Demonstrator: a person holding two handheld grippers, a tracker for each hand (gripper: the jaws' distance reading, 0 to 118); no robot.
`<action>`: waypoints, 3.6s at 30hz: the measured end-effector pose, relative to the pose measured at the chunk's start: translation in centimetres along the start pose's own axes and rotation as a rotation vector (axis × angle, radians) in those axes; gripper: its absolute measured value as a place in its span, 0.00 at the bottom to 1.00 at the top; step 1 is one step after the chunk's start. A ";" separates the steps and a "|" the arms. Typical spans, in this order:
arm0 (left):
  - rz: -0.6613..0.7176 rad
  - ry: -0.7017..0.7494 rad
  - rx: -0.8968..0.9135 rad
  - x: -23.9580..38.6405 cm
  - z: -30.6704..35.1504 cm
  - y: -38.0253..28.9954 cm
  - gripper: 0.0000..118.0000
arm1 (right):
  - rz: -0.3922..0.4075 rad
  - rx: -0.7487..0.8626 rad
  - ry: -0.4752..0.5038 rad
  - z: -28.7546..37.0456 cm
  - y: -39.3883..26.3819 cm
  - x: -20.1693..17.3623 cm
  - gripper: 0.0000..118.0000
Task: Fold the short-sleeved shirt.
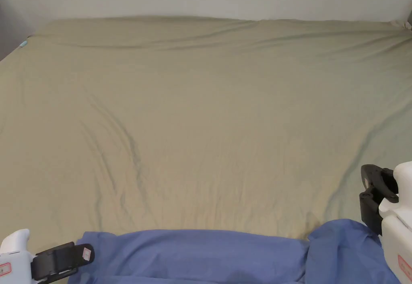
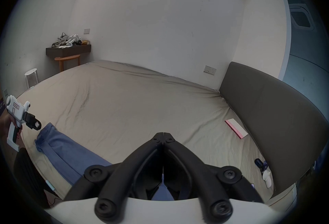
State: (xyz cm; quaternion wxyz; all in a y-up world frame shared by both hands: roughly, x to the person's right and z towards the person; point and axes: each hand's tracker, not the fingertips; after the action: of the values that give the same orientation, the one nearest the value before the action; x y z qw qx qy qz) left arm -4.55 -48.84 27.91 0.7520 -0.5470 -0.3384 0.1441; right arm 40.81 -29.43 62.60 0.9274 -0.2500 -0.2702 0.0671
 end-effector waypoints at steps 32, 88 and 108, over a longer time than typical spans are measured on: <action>-0.010 -0.109 0.033 3.0 0.1 0.3 0.05 | -0.046 -0.017 0.062 2.3 1.0 -0.5 0.02; -0.438 -0.018 0.096 26.9 -7.7 -4.5 0.00 | -0.179 -0.006 -0.044 5.7 -2.3 7.0 0.02; -0.668 0.127 -0.008 30.3 -16.4 -15.5 0.00 | -0.151 -0.030 -0.038 6.4 -2.6 6.5 0.02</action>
State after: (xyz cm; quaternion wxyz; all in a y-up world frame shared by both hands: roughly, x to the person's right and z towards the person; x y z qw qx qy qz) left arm 26.10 -48.54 50.01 0.7751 -0.4167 -0.4521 -0.1458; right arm 42.86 -27.30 71.63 0.9207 -0.2412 -0.3068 -0.0025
